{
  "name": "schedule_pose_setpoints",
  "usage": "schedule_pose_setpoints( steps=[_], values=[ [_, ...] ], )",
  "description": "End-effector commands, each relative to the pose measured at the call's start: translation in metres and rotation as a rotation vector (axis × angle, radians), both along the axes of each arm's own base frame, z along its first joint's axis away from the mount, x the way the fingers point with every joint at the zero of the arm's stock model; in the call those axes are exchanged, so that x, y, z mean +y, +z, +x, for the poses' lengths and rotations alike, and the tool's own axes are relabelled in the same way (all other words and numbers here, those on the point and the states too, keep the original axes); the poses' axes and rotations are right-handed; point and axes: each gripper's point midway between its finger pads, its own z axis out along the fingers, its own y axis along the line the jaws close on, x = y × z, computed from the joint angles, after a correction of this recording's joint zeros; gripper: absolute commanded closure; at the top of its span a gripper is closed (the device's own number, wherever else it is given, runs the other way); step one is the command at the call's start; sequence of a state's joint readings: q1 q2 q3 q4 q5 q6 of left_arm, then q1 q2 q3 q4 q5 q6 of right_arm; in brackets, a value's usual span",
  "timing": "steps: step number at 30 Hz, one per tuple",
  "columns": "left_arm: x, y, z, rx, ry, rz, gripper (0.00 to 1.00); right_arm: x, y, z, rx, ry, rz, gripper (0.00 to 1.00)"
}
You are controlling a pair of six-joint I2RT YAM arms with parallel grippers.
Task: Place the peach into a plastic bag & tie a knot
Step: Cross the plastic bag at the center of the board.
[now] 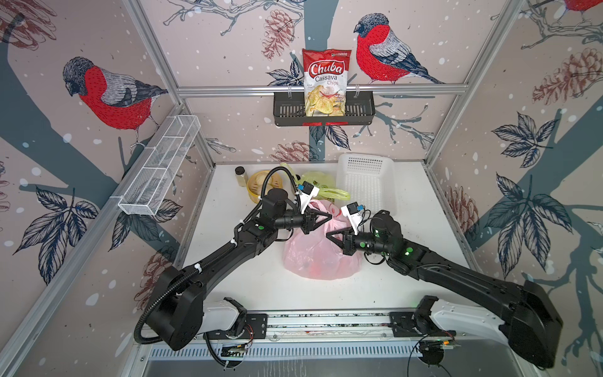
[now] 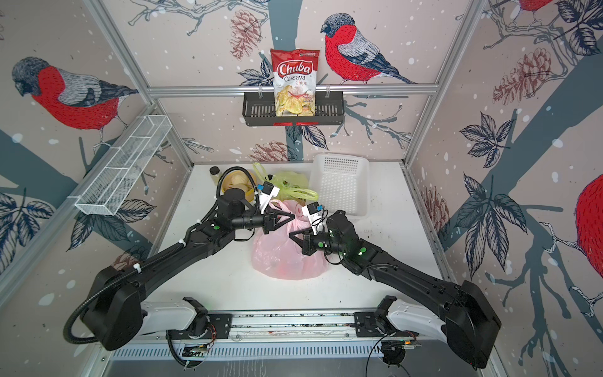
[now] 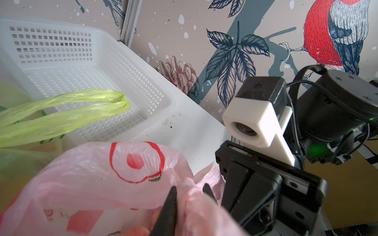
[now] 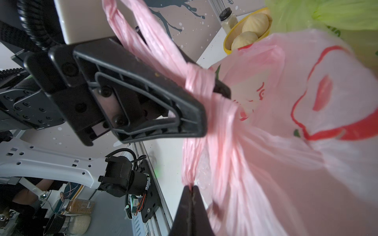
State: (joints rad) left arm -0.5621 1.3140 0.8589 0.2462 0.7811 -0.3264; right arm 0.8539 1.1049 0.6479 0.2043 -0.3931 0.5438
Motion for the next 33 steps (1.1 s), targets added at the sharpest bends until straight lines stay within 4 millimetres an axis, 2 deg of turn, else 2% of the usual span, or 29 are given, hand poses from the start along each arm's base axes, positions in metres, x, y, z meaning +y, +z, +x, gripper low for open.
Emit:
schedule_pose_setpoints(
  steps=[1, 8, 12, 16, 20, 21, 22, 24, 26, 30, 33],
  values=[
    [-0.005, 0.008, 0.0, -0.017, -0.02, -0.026, 0.76, 0.002, 0.004, -0.001, -0.023, 0.016, 0.0, 1.0],
    [-0.013, 0.002, -0.002, -0.002, -0.047, -0.002, 0.76, 0.002, 0.004, -0.001, -0.026, 0.017, -0.002, 1.0],
    [-0.018, 0.002, -0.005, 0.001, -0.067, -0.004, 0.85, 0.003, 0.004, -0.003, -0.023, 0.025, -0.007, 1.0],
    [-0.024, 0.001, -0.007, 0.002, -0.094, -0.001, 1.0, 0.002, 0.005, -0.004, -0.031, 0.028, -0.01, 1.0],
    [-0.025, 0.005, -0.011, -0.034, -0.1, -0.013, 1.0, 0.0, 0.009, -0.005, -0.039, 0.04, -0.024, 1.0],
    [-0.023, 0.008, -0.012, -0.052, -0.098, -0.02, 1.0, -0.001, 0.013, -0.006, -0.042, 0.048, -0.025, 0.93],
    [-0.022, 0.011, -0.015, -0.072, -0.104, -0.028, 1.0, -0.002, 0.017, -0.007, -0.046, 0.058, -0.024, 0.82],
    [-0.019, 0.019, -0.02, -0.124, -0.118, -0.043, 1.0, -0.005, 0.033, -0.012, -0.078, 0.083, -0.016, 0.58],
    [-0.017, 0.025, -0.026, -0.158, -0.142, -0.043, 1.0, -0.01, 0.053, -0.016, -0.124, 0.095, -0.009, 0.41],
    [-0.014, 0.041, -0.042, -0.215, -0.228, -0.055, 1.0, -0.03, 0.097, -0.017, -0.239, 0.061, 0.034, 0.25],
    [-0.012, 0.054, -0.056, -0.24, -0.295, -0.062, 1.0, -0.043, 0.118, -0.013, -0.314, 0.028, 0.065, 0.16]
  ],
)
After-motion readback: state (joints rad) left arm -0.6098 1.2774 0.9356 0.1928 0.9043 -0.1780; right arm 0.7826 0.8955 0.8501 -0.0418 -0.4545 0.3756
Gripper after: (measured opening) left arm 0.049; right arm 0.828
